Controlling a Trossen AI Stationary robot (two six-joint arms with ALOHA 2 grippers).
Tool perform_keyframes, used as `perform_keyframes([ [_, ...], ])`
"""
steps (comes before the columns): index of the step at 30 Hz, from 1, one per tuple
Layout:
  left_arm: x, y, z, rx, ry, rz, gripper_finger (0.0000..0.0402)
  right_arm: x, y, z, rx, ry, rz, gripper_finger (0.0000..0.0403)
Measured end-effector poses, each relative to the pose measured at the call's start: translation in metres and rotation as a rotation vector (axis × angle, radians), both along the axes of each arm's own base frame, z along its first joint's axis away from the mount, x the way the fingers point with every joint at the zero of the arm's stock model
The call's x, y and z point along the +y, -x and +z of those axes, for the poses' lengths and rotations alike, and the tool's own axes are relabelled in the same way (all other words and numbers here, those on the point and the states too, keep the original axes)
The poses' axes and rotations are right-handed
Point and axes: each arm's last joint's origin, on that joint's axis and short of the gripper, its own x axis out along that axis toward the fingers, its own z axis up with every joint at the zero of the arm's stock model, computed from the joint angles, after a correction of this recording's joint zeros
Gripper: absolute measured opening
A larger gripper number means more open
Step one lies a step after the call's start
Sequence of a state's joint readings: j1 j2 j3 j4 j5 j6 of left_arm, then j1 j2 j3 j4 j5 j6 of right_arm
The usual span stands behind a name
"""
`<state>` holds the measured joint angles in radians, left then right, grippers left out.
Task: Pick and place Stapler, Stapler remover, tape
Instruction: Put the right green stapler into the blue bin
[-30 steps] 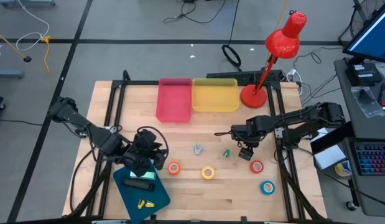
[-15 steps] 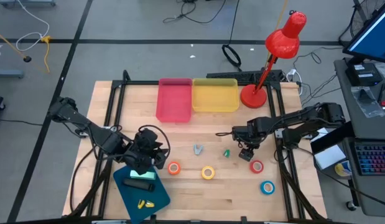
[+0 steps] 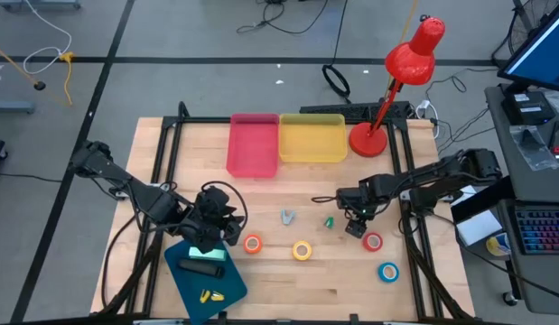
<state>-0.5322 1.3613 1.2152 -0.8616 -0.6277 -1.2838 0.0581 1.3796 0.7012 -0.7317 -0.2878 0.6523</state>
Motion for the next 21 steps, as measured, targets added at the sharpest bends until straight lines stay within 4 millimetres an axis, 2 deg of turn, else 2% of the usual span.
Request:
perform_keyframes([
  [10, 0.000, 0.000, 0.000, 0.002, -0.005, -0.003, 0.0200, 0.003, 0.008, -0.013, 0.022, -0.002, -0.078, 0.0244],
  [21, 0.000, -0.001, 0.001, -0.014, 0.005, -0.001, 0.0200, 0.002, 0.011, -0.014, 0.050, 0.015, -0.073, 0.0128],
])
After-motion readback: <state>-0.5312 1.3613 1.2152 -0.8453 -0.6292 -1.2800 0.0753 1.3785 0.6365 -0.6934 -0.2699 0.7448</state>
